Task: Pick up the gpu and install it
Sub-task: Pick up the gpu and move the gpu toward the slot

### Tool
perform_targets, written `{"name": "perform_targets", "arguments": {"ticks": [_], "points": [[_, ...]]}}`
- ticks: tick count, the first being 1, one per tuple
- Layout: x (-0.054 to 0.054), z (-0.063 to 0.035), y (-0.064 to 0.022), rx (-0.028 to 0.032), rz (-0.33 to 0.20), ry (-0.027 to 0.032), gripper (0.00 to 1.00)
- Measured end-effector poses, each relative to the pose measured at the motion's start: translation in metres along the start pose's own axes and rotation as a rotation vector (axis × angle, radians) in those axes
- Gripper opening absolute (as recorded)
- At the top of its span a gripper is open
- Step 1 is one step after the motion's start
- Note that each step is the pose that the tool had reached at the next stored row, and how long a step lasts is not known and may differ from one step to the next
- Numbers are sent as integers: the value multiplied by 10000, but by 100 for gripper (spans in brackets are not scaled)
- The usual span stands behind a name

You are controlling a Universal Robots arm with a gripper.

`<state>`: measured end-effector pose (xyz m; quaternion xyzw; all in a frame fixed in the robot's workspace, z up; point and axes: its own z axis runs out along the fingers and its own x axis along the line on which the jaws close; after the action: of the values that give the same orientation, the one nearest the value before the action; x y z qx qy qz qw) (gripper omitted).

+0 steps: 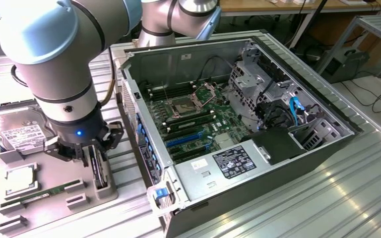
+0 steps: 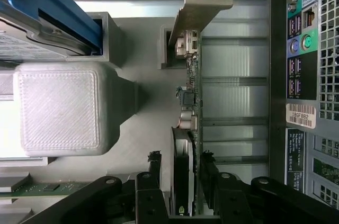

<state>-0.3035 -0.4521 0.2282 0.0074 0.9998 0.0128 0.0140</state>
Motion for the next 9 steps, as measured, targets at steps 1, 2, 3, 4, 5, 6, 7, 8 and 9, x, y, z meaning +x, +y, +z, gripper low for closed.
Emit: {"name": "perform_targets", "arguments": {"ticks": [1, 2, 3, 4, 5, 6, 7, 8, 9], "points": [[-1, 2, 0, 0, 0, 0, 42], [-1, 3, -1, 0, -1, 0, 42], [-1, 4, -2, 0, -1, 1, 41], [-2, 5, -2, -1, -1, 1, 41], [-3, 6, -2, 0, -1, 0, 41], [-3, 7, -3, 0, -1, 0, 34], [-4, 8, -3, 0, -1, 1, 27], [-7, 9, -3, 0, -1, 2, 27], [-9, 10, -3, 1, -1, 1, 27]]}}
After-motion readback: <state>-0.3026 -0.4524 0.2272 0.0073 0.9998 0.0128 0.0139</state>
